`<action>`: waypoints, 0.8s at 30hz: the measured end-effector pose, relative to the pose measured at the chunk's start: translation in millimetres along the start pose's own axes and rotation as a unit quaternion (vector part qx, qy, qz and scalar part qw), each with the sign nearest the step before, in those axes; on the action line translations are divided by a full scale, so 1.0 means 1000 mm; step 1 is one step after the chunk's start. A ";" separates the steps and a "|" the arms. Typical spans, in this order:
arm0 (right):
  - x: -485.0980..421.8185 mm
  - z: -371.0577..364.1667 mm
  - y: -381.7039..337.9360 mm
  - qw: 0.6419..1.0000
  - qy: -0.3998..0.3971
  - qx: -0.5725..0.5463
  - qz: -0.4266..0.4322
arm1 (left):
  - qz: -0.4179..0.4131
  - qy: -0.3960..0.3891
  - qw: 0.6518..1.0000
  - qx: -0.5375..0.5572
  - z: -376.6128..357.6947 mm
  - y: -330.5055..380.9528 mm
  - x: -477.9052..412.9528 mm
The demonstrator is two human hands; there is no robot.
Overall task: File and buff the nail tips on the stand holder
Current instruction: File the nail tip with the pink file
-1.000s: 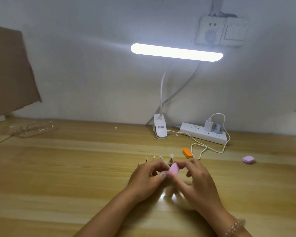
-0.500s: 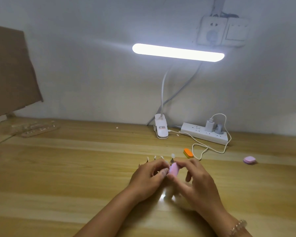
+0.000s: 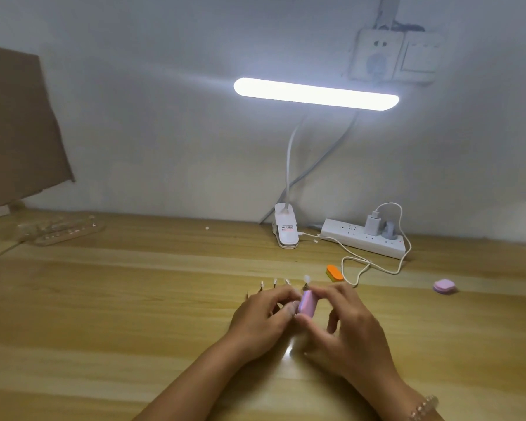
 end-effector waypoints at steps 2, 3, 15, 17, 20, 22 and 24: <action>0.002 -0.004 -0.008 0.999 -0.023 -0.002 0.030 | 0.002 -0.001 1.000 0.001 0.000 -0.001 0.000; 0.000 -0.003 -0.005 1.000 -0.022 -0.017 0.013 | 0.002 -0.003 1.000 -0.001 0.000 -0.001 0.000; -0.002 0.002 0.005 0.999 0.003 -0.034 -0.019 | 0.006 -0.001 1.000 0.015 -0.001 -0.002 0.001; 0.000 -0.003 -0.003 0.999 -0.027 -0.030 0.004 | 0.015 0.001 1.000 0.025 -0.001 -0.003 0.001; -0.004 0.001 0.013 0.997 0.002 -0.056 -0.049 | 0.021 -0.007 1.000 0.022 -0.002 -0.004 0.000; -0.003 0.002 0.015 0.998 0.008 -0.048 -0.051 | 0.024 -0.008 0.999 0.028 -0.002 -0.005 0.001; 0.001 -0.003 0.006 0.999 -0.024 -0.044 -0.020 | 0.028 -0.007 0.999 0.045 -0.002 -0.005 0.001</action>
Point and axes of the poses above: each hand's wrist, its own x-axis away from the middle knuckle, its own z-axis out of the back of the hand, y = z × x, the point moved 6 cm from there along -x, towards the middle knuckle
